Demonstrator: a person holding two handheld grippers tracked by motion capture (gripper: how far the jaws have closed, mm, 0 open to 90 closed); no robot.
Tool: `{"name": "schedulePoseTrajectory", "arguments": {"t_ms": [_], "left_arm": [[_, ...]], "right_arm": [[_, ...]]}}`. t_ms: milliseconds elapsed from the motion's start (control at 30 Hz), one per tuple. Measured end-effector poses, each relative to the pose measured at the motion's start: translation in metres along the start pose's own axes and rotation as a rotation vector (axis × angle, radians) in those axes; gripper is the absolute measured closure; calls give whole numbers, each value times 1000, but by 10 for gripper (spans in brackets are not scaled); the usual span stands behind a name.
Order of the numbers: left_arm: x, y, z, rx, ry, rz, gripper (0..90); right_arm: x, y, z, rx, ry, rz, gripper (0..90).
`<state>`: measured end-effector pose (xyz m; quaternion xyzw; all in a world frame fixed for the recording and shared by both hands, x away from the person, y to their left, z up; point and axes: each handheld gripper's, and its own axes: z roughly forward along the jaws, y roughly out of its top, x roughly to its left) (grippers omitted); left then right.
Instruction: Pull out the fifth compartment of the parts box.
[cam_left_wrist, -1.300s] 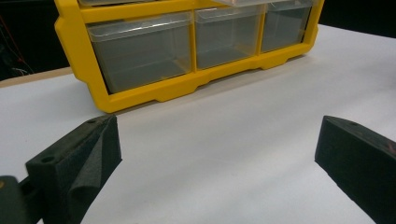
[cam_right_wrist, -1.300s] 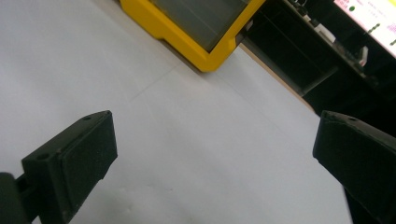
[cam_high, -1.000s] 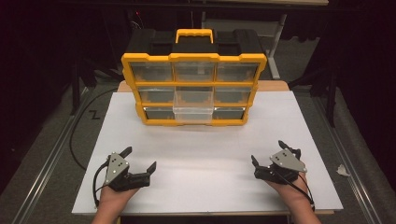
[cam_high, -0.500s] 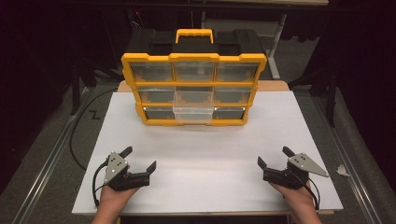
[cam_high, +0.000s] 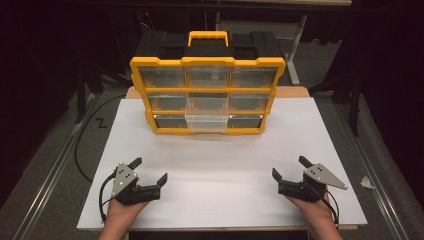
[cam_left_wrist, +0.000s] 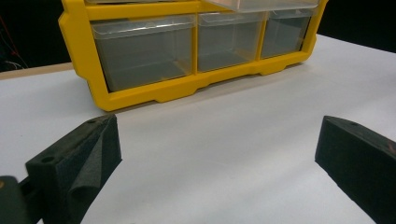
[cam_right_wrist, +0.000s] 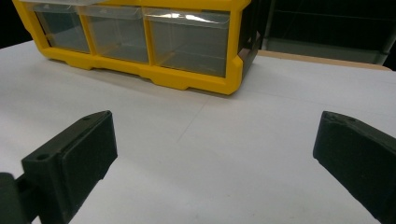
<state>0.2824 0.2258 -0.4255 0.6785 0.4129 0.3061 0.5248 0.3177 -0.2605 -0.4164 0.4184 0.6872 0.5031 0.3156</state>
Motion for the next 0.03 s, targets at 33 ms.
{"name": "schedulePoseTrajectory", "arguments": {"t_ms": [33], "left_arm": [[0, 0, 0, 0, 0, 0, 10]], "right_arm": [[0, 0, 0, 1, -3, 1, 8]]}}
